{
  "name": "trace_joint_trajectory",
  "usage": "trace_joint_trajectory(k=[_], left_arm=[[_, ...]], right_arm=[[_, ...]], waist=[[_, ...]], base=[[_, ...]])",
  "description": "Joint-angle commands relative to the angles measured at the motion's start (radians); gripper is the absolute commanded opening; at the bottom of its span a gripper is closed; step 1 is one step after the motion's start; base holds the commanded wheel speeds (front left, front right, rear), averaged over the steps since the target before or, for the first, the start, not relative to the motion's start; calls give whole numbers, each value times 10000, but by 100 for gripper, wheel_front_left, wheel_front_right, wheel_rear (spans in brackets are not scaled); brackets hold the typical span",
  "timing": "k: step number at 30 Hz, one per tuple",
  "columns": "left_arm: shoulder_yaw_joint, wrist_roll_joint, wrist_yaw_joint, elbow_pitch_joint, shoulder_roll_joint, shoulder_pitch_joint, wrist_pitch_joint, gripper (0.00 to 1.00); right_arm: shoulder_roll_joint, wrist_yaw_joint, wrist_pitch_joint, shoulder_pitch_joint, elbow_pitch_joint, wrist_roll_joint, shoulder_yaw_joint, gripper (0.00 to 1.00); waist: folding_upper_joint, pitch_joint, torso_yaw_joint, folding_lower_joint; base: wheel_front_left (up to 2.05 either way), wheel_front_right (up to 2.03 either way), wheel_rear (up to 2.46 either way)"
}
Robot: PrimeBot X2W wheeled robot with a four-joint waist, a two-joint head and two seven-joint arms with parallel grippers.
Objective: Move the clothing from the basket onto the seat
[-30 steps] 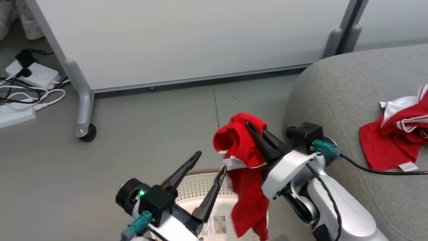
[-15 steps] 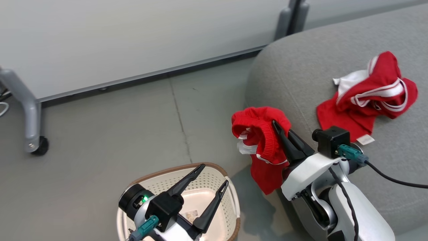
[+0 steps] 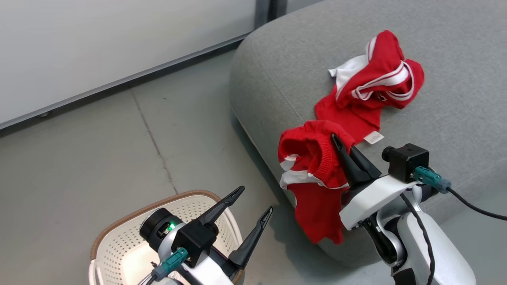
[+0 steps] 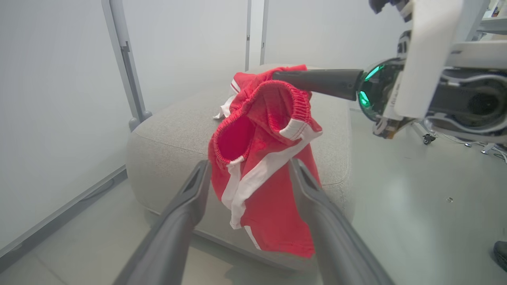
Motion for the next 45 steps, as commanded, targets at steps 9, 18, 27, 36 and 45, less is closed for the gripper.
trace_joint_trajectory(k=[9, 18, 27, 36, 45], left_arm=[[114, -123, 35, -347, 219, -377, 195, 100], [227, -60, -59, -898, 559, -1129, 383, 100], [327, 66, -185, -1393, 990, -2037, 537, 100], [233, 145, -235, -1810, 1300, -2671, 687, 100], [57, 115, -261, -2013, 1555, -3027, 784, 100]], right_arm=[[-46, 6, -269, -1121, -136, -79, -587, 0], [-530, 5, -567, -4040, -108, -852, -1926, 0], [-1649, 5, -945, -6817, 1430, -1064, -3175, 0], [-2021, 5, -1685, -7394, 4017, -1172, -3559, 0], [-1571, 5, -2108, -7002, 6431, -763, -3686, 0]], waist=[[0, 425, -421, 0], [0, 1119, -6, 0], [0, 2240, 545, 0], [0, 3410, 834, 0], [0, 4315, 1023, 0]], base=[[0, 0, 0], [0, 0, 0], [0, 0, 0], [0, 0, 0], [0, 0, 0]])
